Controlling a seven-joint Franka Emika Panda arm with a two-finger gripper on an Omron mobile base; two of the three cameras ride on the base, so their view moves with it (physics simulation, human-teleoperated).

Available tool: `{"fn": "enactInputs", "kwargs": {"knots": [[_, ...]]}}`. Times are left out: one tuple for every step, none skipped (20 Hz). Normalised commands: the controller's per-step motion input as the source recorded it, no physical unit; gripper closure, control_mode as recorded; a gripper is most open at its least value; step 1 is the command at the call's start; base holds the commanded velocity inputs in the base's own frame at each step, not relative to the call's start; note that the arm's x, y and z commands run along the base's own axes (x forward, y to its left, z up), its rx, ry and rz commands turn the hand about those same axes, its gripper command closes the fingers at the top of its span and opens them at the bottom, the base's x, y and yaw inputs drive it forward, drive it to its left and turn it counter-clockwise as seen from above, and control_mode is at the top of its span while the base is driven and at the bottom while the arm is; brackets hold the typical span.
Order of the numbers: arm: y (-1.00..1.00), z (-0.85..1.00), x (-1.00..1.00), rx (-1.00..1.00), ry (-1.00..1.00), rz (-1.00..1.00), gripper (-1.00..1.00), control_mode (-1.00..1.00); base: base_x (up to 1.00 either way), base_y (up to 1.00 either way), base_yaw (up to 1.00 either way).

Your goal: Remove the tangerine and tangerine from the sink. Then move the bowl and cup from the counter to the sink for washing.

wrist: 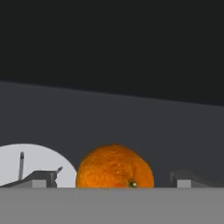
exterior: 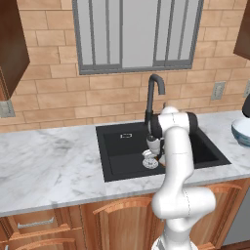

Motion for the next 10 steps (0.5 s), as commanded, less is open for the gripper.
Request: {"fn": "enactInputs", "kwargs": {"knots": [[0.00,-0.12,0.09,0.00,0.00,0.00,-1.00,-1.00,0.00,0.00,0.00],[0.00,-0.13,0.09,0.00,0.00,0.00,-1.00,-1.00,0.00,0.00,0.00],[0.00,-0.13,0.09,0.00,0.00,0.00,-1.00,-1.00,0.00,0.00,0.00],[0.00,-0.13,0.08,0.00,0.00,0.00,-1.00,-1.00,0.00,0.00,0.00],[0.00,-0.13,0.06,0.00,0.00,0.00,-1.00,-1.00,0.00,0.00,0.00],[0.00,-0.14,0.05,0.00,0.00,0.00,-1.00,-1.00,0.00,0.00,0.00],[0.00,-0.14,0.02,0.00,0.00,0.00,-1.00,-1.00,0.00,0.00,0.00],[0.00,-0.14,0.02,0.00,0.01,0.00,-1.00,-1.00,0.00,0.00,0.00],[0.00,-0.16,0.02,0.00,0.02,0.00,-1.00,-1.00,0.00,0.00,0.00],[0.00,-0.15,0.02,0.00,0.01,0.00,-1.00,-1.00,0.00,0.00,0.00]]}}
